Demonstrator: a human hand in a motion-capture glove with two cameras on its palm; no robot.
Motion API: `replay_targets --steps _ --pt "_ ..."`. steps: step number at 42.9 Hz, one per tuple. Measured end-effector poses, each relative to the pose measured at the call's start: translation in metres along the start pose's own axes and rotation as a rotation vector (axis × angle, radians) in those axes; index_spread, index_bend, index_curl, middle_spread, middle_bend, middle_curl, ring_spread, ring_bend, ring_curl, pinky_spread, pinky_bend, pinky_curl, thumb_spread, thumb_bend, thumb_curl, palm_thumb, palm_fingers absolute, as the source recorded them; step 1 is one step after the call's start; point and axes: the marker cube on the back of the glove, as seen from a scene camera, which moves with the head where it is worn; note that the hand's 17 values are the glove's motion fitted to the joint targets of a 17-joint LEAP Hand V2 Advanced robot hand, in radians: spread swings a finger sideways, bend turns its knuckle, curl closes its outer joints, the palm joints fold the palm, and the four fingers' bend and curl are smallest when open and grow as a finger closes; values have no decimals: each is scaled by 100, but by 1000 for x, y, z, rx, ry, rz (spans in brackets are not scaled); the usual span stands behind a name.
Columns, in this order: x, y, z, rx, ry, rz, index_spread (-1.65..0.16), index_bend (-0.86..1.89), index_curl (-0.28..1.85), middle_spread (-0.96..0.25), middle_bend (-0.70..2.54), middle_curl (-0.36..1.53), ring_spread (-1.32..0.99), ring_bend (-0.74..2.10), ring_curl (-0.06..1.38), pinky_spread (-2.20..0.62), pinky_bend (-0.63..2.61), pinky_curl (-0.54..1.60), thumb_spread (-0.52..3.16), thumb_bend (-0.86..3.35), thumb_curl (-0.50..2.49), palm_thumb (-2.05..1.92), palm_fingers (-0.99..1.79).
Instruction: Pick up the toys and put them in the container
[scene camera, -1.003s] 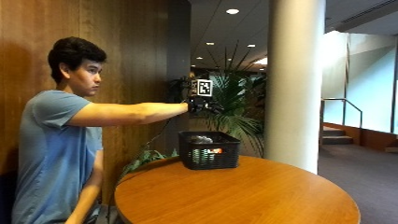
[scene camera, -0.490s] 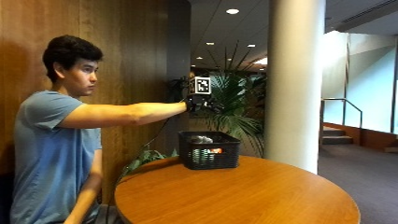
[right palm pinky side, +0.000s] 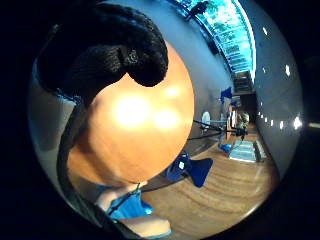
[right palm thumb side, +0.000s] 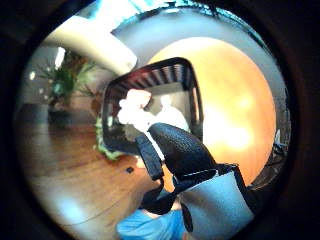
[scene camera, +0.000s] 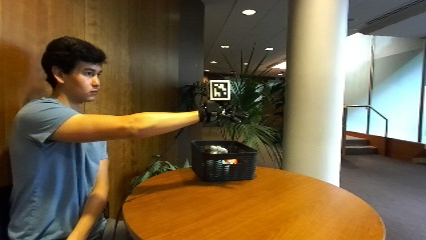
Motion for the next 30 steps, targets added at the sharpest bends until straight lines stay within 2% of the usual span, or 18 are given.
replay_targets --steps 10,16,23,30 --pt "62 14 13 -4 -104 188 -29 9 15 5 16 32 4 27 29 5 130 34 115 -6 23 -7 -14" --pt "99 32 28 6 -26 99 -29 10 15 4 17 32 4 26 29 5 129 34 116 -5 22 -7 -14" --pt "131 45 42 -32 -12 147 -29 10 15 4 17 32 4 26 30 5 128 33 116 -5 21 -7 -14" --pt "128 45 39 -24 -179 229 -29 10 15 5 17 31 4 26 30 4 128 33 116 -5 21 -6 -13"
